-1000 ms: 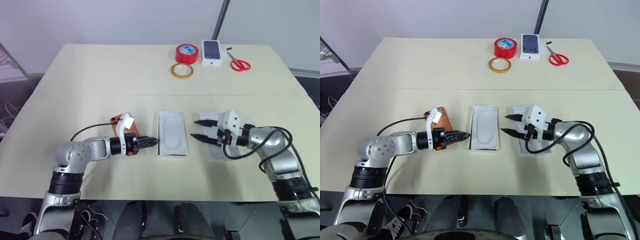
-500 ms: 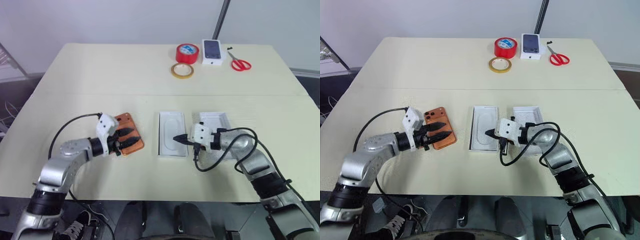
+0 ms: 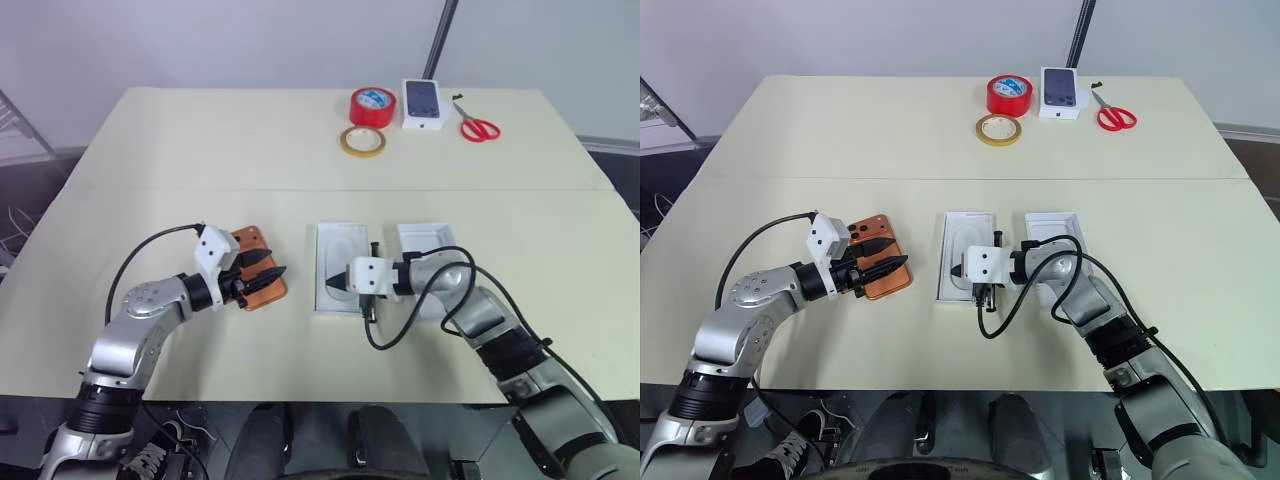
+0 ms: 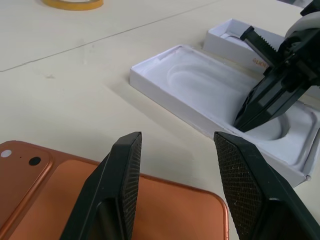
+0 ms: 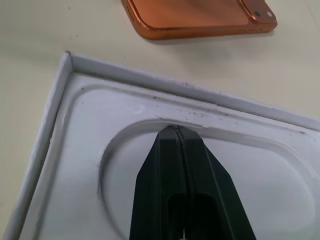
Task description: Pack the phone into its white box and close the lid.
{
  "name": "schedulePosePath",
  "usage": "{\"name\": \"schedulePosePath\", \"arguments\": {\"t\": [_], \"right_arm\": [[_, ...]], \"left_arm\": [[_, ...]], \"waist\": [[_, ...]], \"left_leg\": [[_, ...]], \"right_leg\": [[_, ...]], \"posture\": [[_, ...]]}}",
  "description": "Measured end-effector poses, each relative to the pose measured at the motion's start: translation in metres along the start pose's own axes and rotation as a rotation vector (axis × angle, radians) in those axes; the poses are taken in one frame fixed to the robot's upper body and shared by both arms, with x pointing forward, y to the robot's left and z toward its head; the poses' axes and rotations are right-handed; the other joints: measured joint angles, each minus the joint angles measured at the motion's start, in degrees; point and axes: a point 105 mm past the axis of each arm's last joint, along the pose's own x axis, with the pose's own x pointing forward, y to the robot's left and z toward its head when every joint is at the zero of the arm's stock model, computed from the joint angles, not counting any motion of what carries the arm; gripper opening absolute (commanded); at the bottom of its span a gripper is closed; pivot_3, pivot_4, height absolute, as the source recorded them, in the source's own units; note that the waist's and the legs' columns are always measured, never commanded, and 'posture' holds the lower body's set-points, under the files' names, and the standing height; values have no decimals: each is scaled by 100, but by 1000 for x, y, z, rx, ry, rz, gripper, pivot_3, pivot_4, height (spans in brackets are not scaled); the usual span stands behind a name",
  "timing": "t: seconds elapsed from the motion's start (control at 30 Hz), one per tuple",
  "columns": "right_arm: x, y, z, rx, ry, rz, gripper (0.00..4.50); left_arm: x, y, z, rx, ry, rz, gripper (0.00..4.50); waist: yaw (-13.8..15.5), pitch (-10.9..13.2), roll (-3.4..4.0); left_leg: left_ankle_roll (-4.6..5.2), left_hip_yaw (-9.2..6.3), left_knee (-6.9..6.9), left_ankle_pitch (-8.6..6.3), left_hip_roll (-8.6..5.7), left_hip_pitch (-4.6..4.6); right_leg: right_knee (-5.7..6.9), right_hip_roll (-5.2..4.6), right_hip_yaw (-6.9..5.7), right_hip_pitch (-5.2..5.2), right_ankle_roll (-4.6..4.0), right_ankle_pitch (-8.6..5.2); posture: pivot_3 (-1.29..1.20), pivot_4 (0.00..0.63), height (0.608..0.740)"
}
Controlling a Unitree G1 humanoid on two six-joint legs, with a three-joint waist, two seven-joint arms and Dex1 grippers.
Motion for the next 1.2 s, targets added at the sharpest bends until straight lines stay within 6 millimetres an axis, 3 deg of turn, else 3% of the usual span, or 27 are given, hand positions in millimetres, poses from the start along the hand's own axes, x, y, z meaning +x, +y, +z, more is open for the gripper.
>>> {"name": "schedulePosePath", "arguments": {"t": [0.2,0.47,0.57,0.7,0.83,0.9,0.97,1.07,1.2], "right_arm": [[6,-1,12,88,-115,-22,41],[0,-6,-1,70,-52,-47,41],[-2,-17,-1,74,-51,-93,41],[-2,-41,19,94,-121,-173,41],[12,-64,64,119,-285,-224,41],[18,-72,74,83,-296,-237,41],[36,-75,73,65,-251,-223,41],[63,-58,63,2,-158,-150,41],[82,-42,45,-45,-36,-70,41]], "left_arm": [[0,3,4,-3,-20,21,2434],[-3,7,-5,-70,36,34,2434],[-13,16,-8,-161,81,67,2434],[-29,29,3,-276,63,101,2434],[-47,49,0,-468,70,207,2434],[-53,51,-2,-538,58,235,2434],[-61,51,-10,-622,59,271,2434],[-65,45,-31,-737,94,325,2434],[-64,41,-30,-834,61,338,2434]], "waist": [[-5,2,2],[-4,2,1],[-30,3,1],[-17,4,1],[-41,4,1],[-33,4,0],[-41,3,-1],[-26,3,-1],[-5,3,-8]], "left_leg": [[0,0,-2,0,1,0],[0,0,1,0,1,-1],[0,0,2,1,5,-2],[-6,-1,5,4,10,-1],[-10,-2,7,7,10,-1],[-11,-1,8,8,10,-2],[-12,-1,9,8,9,-1],[-15,-1,7,10,9,-3],[-25,-3,10,15,8,-4]], "right_leg": [[3,3,0,-3,1,0],[7,5,1,-4,1,0],[17,11,4,-10,1,0],[35,17,3,-18,1,0],[51,24,7,-29,2,-1],[49,24,7,-29,2,-1],[50,23,7,-30,2,-1],[53,23,7,-36,2,0],[57,21,4,-35,2,0]], "posture": [[0,150,740],[0,150,740],[0,150,740],[0,150,740],[0,150,740],[0,150,740],[0,150,740],[0,150,740],[0,150,740]]}}
